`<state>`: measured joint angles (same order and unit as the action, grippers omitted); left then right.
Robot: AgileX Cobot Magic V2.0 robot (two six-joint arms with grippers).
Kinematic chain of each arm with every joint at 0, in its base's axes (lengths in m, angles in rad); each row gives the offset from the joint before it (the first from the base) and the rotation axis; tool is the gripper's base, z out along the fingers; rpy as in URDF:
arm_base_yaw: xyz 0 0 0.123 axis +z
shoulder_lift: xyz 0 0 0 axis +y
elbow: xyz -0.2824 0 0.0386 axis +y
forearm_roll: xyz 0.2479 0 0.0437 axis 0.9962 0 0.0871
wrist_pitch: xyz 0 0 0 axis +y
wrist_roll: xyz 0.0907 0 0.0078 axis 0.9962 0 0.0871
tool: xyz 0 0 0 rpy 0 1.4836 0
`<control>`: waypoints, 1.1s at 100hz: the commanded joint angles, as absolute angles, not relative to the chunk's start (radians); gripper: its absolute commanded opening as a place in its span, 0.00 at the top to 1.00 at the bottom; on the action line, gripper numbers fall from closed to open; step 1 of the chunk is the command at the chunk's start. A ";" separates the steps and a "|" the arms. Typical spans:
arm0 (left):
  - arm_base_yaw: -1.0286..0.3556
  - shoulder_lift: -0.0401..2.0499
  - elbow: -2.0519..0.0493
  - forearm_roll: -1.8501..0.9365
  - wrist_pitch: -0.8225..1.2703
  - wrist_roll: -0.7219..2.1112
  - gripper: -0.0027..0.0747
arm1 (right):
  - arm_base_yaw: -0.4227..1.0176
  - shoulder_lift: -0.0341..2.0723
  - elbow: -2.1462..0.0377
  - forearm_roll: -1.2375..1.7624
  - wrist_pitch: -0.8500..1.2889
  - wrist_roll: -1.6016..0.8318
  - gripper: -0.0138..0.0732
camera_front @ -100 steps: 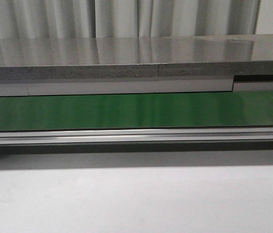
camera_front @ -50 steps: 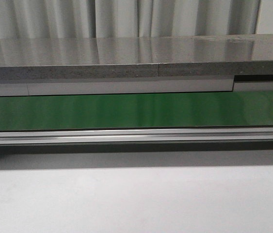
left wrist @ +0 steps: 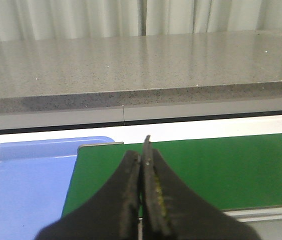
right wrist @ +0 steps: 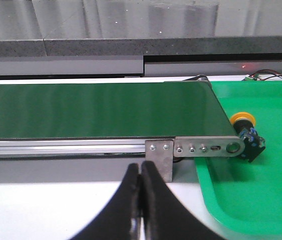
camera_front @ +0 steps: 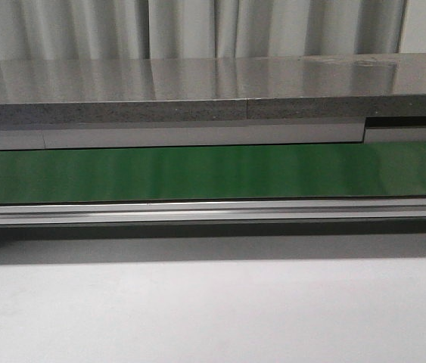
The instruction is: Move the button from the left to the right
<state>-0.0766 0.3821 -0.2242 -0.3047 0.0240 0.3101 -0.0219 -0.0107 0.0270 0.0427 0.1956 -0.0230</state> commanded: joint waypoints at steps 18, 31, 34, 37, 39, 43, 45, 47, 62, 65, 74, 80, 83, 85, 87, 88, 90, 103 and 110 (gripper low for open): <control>-0.082 0.388 -0.253 -0.314 -0.046 0.309 0.99 | -0.021 -0.030 0.013 0.032 0.117 -0.021 0.92; -0.082 0.384 -0.245 -0.238 -0.157 0.309 0.99 | -0.021 -0.030 0.013 0.032 0.117 -0.021 0.92; -0.082 0.375 -0.241 -0.215 -0.162 0.309 0.99 | -0.021 -0.030 0.013 0.032 0.117 -0.021 0.92; -0.082 0.366 -0.236 -0.198 -0.162 0.309 0.99 | -0.021 -0.030 0.013 0.032 0.117 -0.021 0.92; -0.082 0.356 -0.229 -0.196 -0.160 0.309 0.99 | -0.021 -0.030 0.013 0.032 0.117 -0.021 0.92; -0.082 0.340 -0.214 -0.196 -0.158 0.309 0.99 | -0.021 -0.030 0.013 0.032 0.117 -0.021 0.92; -0.082 0.328 -0.205 -0.196 -0.158 0.309 0.99 | -0.021 -0.030 0.013 0.032 0.117 -0.021 0.92; -0.082 0.315 -0.195 -0.194 -0.158 0.309 0.99 | -0.021 -0.030 0.013 0.032 0.117 -0.021 0.92; -0.082 0.202 -0.092 -0.090 -0.151 0.252 0.99 | -0.021 -0.030 0.013 0.032 0.117 -0.021 0.92; -0.079 0.172 -0.071 -0.067 -0.151 0.220 0.99 | -0.021 -0.030 0.013 0.032 0.117 -0.021 0.92; -0.050 0.100 -0.009 -0.021 -0.149 0.101 0.99 | -0.021 -0.030 0.013 0.032 0.117 -0.021 0.92; -0.020 0.059 0.030 -0.009 -0.149 0.040 0.99 | -0.021 -0.030 0.013 0.032 0.117 -0.021 0.92; -0.001 0.039 0.046 0.000 -0.147 0.017 0.99 | -0.021 -0.030 0.013 0.032 0.117 -0.021 0.92; 0.010 0.026 0.055 0.000 -0.145 0.000 0.99 | -0.021 -0.030 0.013 0.032 0.117 -0.021 0.92; 0.018 0.013 0.055 0.000 -0.122 -0.011 0.99 | -0.021 -0.030 0.013 0.032 0.117 -0.021 0.92; 0.024 0.005 0.055 0.000 -0.109 -0.014 0.99 | -0.021 -0.030 0.013 0.032 0.117 -0.021 0.92; 0.033 -0.003 0.051 0.000 -0.079 -0.017 0.99 | -0.021 -0.030 0.013 0.032 0.117 -0.021 0.92; 0.061 -0.037 0.053 0.000 -0.023 -0.017 0.99 | -0.021 -0.030 0.013 0.032 0.116 -0.021 0.92; 0.061 -0.037 0.053 0.000 -0.019 -0.017 0.99 | -0.021 -0.030 0.013 0.032 0.116 -0.021 0.92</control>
